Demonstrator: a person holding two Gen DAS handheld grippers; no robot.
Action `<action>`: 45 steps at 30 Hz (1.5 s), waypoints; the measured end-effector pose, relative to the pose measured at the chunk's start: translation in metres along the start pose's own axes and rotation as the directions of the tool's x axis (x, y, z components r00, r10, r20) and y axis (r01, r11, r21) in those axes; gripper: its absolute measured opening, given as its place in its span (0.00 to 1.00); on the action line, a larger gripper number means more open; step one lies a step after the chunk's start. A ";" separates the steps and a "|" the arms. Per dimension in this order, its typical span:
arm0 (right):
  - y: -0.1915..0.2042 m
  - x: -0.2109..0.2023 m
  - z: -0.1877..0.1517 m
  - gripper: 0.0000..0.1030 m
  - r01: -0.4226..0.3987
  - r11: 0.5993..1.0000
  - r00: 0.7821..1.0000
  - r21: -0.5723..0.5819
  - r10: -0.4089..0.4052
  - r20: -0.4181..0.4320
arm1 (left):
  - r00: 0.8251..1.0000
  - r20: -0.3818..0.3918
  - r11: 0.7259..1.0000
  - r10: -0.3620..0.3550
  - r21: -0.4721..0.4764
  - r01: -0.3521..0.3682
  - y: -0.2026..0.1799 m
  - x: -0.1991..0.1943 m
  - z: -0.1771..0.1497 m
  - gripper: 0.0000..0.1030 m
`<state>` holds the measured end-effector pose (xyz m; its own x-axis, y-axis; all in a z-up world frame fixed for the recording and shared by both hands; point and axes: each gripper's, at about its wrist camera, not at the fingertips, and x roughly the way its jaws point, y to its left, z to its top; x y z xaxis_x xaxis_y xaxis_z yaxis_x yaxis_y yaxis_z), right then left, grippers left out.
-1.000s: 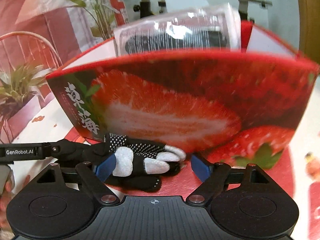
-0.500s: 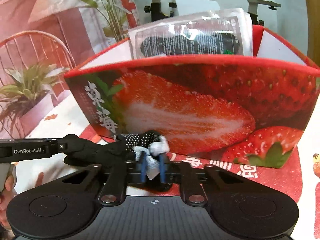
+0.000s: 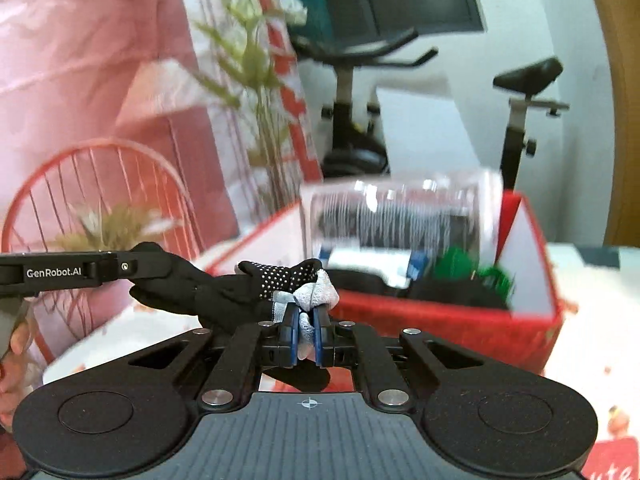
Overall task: Organize soft objects
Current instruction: 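Lift the black glove with both grippers and lower it into the box, then open both grippers to release the glove and raise them from the box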
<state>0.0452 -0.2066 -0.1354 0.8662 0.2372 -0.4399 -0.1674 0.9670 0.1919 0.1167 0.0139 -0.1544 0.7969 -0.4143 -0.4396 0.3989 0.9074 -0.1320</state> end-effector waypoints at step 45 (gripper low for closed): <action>-0.073 0.008 0.094 1.00 0.285 0.958 0.958 0.006 -0.285 -0.026 | 0.992 -0.089 0.993 0.094 0.079 -0.087 -0.033 0.073 0.086 1.00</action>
<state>0.1086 -0.2841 -0.0700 0.8652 -0.0460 -0.4994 0.0897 0.9939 0.0639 0.2007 -0.0524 -0.1060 0.7872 -0.3188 -0.5279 0.3623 0.9318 -0.0224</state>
